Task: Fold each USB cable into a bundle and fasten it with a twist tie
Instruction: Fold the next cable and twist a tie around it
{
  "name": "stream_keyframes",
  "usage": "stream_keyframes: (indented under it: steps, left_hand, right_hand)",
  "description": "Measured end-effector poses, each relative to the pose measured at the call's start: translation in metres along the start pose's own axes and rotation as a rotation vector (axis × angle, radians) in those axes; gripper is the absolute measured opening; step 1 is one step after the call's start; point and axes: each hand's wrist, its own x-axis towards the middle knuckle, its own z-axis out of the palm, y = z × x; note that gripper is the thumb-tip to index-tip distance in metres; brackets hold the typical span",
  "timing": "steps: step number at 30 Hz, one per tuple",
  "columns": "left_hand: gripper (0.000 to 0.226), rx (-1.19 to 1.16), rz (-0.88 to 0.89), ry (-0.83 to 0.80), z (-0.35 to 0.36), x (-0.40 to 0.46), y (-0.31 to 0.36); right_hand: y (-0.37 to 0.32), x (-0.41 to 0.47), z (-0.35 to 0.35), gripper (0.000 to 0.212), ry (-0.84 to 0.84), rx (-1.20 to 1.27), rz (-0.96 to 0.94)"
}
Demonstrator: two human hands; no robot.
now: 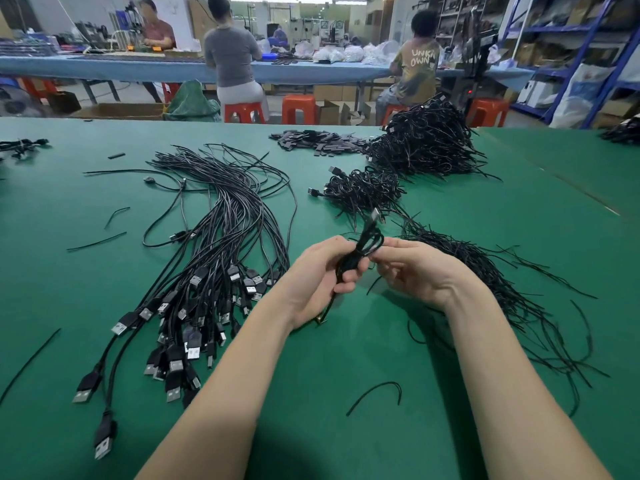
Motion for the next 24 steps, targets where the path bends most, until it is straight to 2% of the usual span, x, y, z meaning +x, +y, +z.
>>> stream_keyframes:
  steps: [2, 3, 6, 9, 11, 13, 15, 19, 22, 24]
  left_hand:
    - [0.018, 0.077, -0.011, -0.024, 0.000, -0.002, 0.003]
    - [0.021, 0.125, -0.007, -0.029, -0.001, -0.003, 0.005]
    - [0.021, 0.444, 0.010, -0.045, -0.002, -0.004, 0.015]
    - [0.015, 0.770, 0.059, -0.009, -0.002, -0.004, 0.017]
    - [0.012, 0.887, 0.097, 0.096, 0.000, -0.001, 0.012]
    - [0.009, 0.891, 0.128, 0.232, 0.000, 0.004, 0.009]
    - [0.009, 0.757, 0.144, 0.327, -0.002, 0.007, 0.010]
    - [0.010, 0.544, 0.135, 0.368, -0.006, 0.009, 0.012]
    - [0.011, 0.542, 0.154, 0.430, -0.004, 0.011, 0.006]
    - [0.009, 0.684, 0.244, 0.485, -0.002, 0.011, 0.002]
  right_hand:
    - [0.001, -0.001, -0.005, 0.052, -0.007, -0.045, -0.098]
    - [0.001, -0.003, -0.008, 0.045, -0.031, -0.084, -0.161]
    - [-0.005, -0.008, -0.013, 0.035, -0.063, -0.348, -0.291]
    - [-0.016, -0.012, -0.010, 0.035, 0.048, -0.647, -0.373]
    - [-0.020, -0.009, -0.001, 0.035, 0.133, -0.817, -0.450]
    - [-0.020, -0.006, 0.013, 0.033, 0.222, -0.904, -0.559]
    - [-0.018, -0.003, 0.022, 0.034, 0.265, -0.850, -0.631]
    - [-0.016, -0.001, 0.024, 0.036, 0.210, -0.683, -0.632]
    - [-0.015, 0.000, 0.021, 0.033, 0.171, -0.691, -0.616]
    - [-0.015, 0.002, 0.017, 0.025, 0.172, -0.705, -0.568]
